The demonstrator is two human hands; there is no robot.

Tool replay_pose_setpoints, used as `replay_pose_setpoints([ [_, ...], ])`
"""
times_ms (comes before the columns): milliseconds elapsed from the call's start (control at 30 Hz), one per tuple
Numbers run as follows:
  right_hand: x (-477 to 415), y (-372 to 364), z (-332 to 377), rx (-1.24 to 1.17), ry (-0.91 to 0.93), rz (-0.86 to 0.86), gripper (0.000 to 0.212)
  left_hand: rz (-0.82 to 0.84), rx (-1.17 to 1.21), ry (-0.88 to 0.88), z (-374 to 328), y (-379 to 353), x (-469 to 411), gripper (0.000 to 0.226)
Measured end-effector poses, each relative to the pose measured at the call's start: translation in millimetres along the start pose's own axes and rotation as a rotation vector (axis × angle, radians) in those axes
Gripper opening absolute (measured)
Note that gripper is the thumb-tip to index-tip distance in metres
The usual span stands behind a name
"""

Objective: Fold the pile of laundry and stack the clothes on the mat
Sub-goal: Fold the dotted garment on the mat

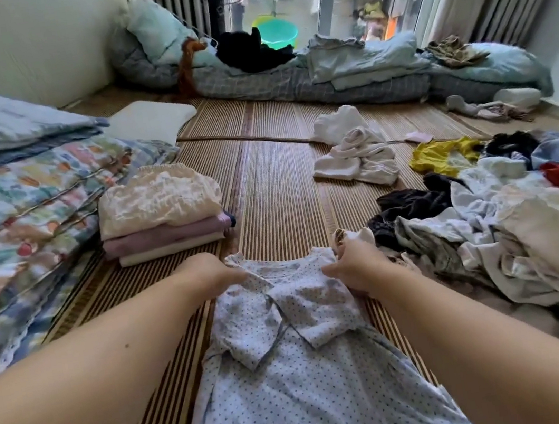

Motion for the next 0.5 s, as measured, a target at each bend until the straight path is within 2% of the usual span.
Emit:
replay_pose_setpoints([
  [67,-2.5,-15.6,-9.4,-0.015,-0.080,0.093,0.033,0.058,0.012,0.031,1.8,-10.4,-5.8,0.044],
  [167,-12.9,-17.9,-11.5,-0.085,-0.084,0.069,0.024,0.106,0.102,0.040,-2.0,-15.8,-10.4,0.037],
  [233,-19.9,-13.0,-10.0,-0.213,-0.074,0.011,0.017,0.181,0.315,0.042,-3.8,-17.9,-15.2,0.027],
  [333,-24.1,7.1,-4.6,-0.459,-0.048,-0.112,0.018,0.225,0.585,-0.017,-10.7,-3.8,-12.7,0.014],
  [433,-19.7,33.9,7.8,-0.675,0.047,-0.220,0.014,0.216,0.794,-0.098,-18.8,24.9,-8.9,0.023],
  [500,-7.9,46.0,16.5,-0.740,0.123,-0.250,0.019,0.170,0.828,-0.153,-18.9,44.3,-1.3,0.023],
])
Point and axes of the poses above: each hand's wrist, its own x-axis away from the middle knuckle, its own y-axis out of the back of the hand, z = x × y, the point moved 9 cm from there along -x, towards the middle knuckle, and after that the axes turned 12 degrees about y, right-handed, at the moved point
